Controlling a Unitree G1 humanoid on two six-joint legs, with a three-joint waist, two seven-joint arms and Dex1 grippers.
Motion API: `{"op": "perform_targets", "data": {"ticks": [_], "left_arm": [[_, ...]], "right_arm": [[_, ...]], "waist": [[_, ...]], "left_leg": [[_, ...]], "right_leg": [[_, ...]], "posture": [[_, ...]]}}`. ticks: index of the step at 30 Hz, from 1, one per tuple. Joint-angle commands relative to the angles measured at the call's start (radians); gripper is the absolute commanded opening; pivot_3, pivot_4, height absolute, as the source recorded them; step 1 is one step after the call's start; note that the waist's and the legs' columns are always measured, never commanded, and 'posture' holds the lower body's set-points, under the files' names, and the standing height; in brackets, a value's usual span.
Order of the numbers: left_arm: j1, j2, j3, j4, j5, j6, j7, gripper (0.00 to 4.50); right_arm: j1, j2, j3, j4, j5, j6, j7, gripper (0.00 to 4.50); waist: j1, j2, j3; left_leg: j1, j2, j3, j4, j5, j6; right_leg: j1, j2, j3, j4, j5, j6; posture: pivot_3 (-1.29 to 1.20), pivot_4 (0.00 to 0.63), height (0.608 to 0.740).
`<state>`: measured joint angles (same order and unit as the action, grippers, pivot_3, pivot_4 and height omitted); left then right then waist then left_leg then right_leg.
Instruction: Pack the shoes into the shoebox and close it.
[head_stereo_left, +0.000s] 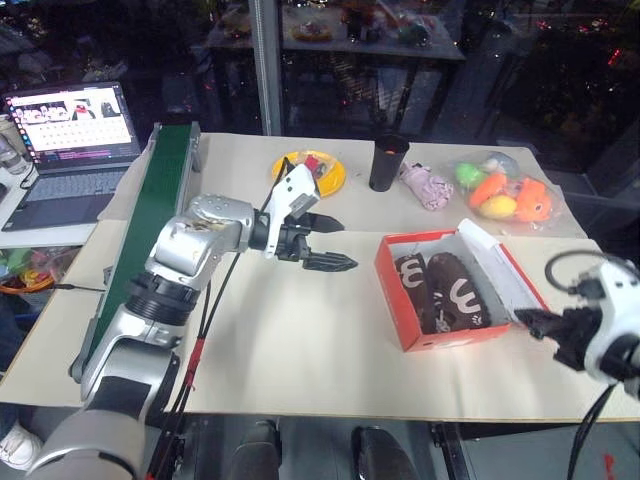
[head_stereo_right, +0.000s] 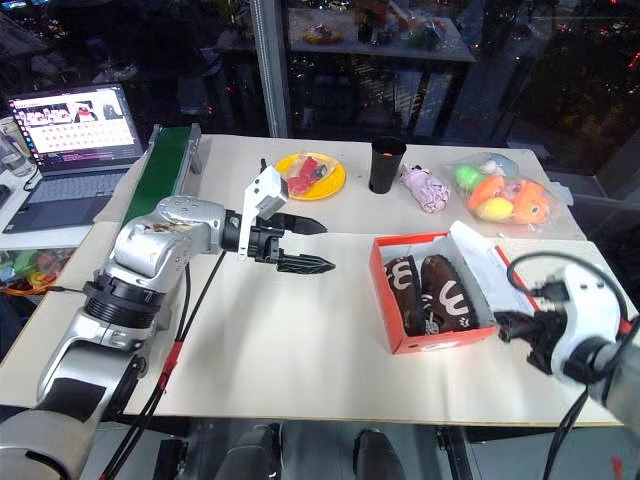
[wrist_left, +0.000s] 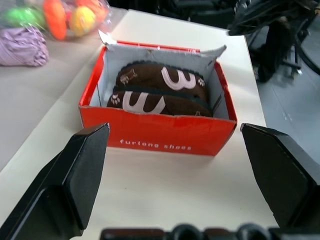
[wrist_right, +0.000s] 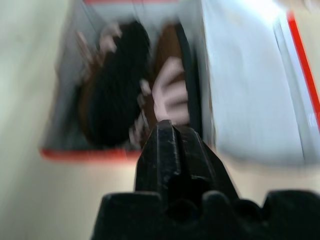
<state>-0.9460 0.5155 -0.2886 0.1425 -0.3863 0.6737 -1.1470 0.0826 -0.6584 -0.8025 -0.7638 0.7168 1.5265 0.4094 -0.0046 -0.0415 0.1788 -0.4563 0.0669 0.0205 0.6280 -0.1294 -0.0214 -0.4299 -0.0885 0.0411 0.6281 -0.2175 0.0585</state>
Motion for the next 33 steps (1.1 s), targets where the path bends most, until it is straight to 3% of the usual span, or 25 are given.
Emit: {"op": "perform_targets", "data": {"ticks": [1, 8, 14, 27, 33], "left_arm": [[-0.033, 0.013, -0.005, -0.004, 0.041, -0.042, -0.022, 4.5], [-0.024, 0.04, -0.003, -0.037, 0.078, -0.027, -0.035, 4.5], [-0.005, 0.088, -0.002, -0.07, 0.089, -0.007, -0.045, 4.5], [0.019, 0.136, 0.031, -0.143, 0.069, 0.085, -0.017, 4.5], [0.016, 0.131, 0.026, -0.142, 0.063, 0.089, -0.016, 4.5]], "right_arm": [[0.153, 0.104, -0.019, -0.046, -0.028, -0.124, 0.011, 0.02], [0.188, 0.248, 0.138, 0.257, -0.212, -0.502, -0.046, 0.02], [0.088, 0.313, 0.14, 0.499, -0.23, -0.736, -0.045, 0.02], [-0.151, 0.255, 0.198, 1.195, -0.374, -1.418, 0.009, 0.02], [-0.239, 0.25, 0.139, 1.28, -0.289, -1.606, 0.017, 0.02]], "waist": [[0.002, 0.0, 0.0], [-0.014, 0.002, -0.001], [-0.013, 0.007, -0.002], [-0.012, 0.008, -0.002], [-0.019, 0.009, -0.002]], "left_leg": [[0.0, 0.0, 0.0, 0.0, 0.0, 0.0], [0.004, 0.0, 0.0, 0.002, 0.0, 0.0], [0.006, 0.0, 0.001, 0.0, -0.001, -0.001], [0.009, -0.001, 0.001, -0.001, -0.001, 0.0], [0.01, -0.001, 0.001, -0.002, -0.001, 0.0]], "right_leg": [[0.001, 0.0, 0.0, 0.0, 0.0, 0.0], [0.005, 0.0, 0.0, -0.001, -0.001, -0.001], [0.005, -0.001, 0.001, -0.001, -0.001, -0.002], [0.009, 0.0, 0.001, -0.001, -0.002, -0.001], [0.008, 0.0, 0.002, -0.001, -0.002, 0.0]], "posture": [[0.0, 0.15, 0.736], [0.0, 0.15, 0.736], [0.0, 0.15, 0.736], [0.0, 0.15, 0.736], [0.0, 0.15, 0.736]]}}
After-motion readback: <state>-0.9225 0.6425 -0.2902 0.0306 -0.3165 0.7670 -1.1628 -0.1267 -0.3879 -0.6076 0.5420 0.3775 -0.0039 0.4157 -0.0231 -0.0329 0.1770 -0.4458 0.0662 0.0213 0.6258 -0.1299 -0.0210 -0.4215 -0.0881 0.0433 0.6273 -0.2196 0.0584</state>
